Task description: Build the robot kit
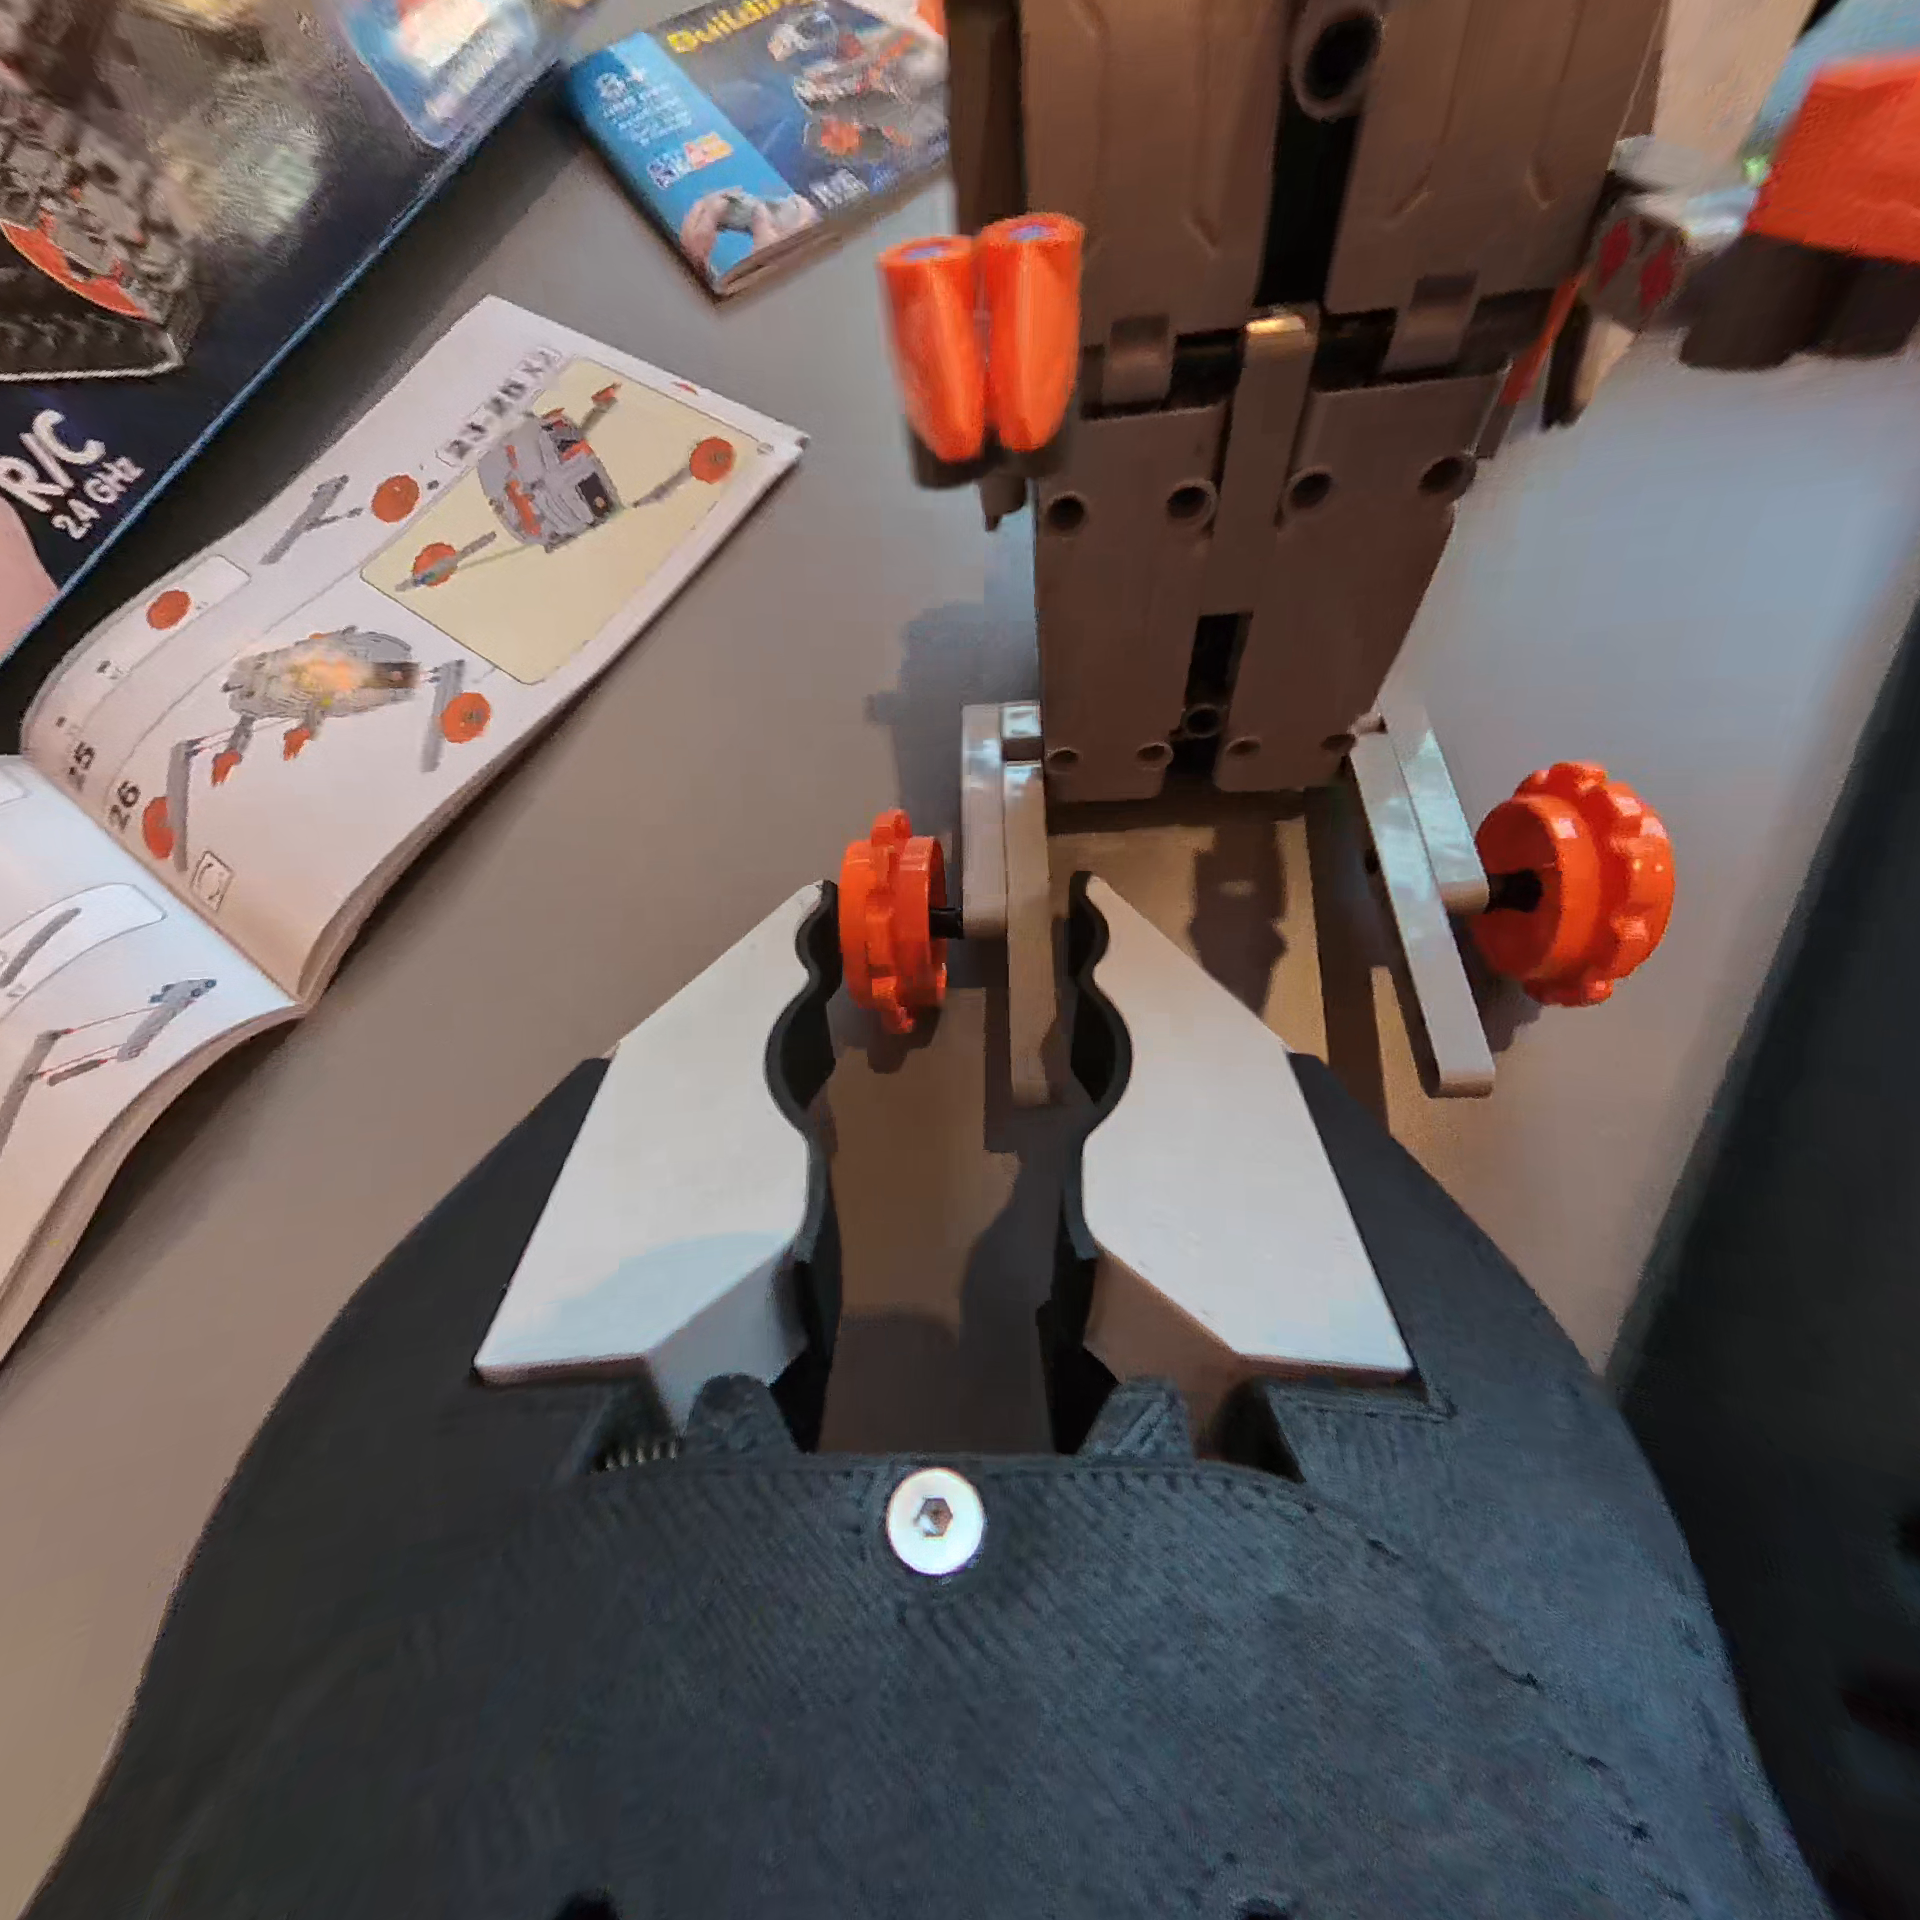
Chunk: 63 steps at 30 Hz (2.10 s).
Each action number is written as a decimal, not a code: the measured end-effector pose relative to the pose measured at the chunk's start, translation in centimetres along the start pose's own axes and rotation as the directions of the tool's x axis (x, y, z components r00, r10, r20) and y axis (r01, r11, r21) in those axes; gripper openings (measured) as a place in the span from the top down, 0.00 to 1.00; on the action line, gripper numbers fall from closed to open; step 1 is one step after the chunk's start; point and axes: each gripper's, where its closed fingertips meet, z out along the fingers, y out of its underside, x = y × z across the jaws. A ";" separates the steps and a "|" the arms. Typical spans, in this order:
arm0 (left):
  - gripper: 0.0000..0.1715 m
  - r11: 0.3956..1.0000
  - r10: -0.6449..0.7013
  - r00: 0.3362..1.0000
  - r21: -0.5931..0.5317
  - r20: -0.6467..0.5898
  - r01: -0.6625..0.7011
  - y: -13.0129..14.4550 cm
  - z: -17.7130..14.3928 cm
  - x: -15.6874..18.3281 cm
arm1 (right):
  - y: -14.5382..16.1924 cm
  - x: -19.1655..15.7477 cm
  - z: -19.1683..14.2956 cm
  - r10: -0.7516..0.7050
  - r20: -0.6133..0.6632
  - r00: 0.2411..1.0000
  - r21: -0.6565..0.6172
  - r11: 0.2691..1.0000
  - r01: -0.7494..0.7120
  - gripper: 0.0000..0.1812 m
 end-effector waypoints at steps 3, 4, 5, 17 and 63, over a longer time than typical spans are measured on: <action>0.67 0.999 0.002 1.000 -0.044 -0.029 -0.004 0.5 0.1 0.9 | 0.6 -0.3 0.6 -0.001 0.012 1.000 -0.035 0.999 0.002 0.54; 0.68 0.999 0.007 0.999 -0.044 -0.041 -0.009 0.6 0.0 0.9 | 0.8 -0.5 0.7 -0.011 0.019 1.000 -0.052 0.999 0.012 0.54; 0.73 0.999 0.008 0.998 -0.038 -0.060 -0.011 0.6 -0.1 0.8 | 0.9 -0.7 0.9 -0.023 0.024 0.999 -0.062 0.998 0.024 0.54; 0.74 0.997 -0.076 0.967 -0.032 -0.244 0.070 1.5 -0.8 1.0 | 2.0 -0.8 1.7 -0.040 0.035 0.999 -0.151 0.987 0.045 0.54; 0.79 0.961 -0.205 0.978 0.181 -0.045 0.210 1.2 -3.1 -6.9 | -2.3 1.0 2.1 0.018 -0.104 0.994 0.114 0.993 -0.006 0.57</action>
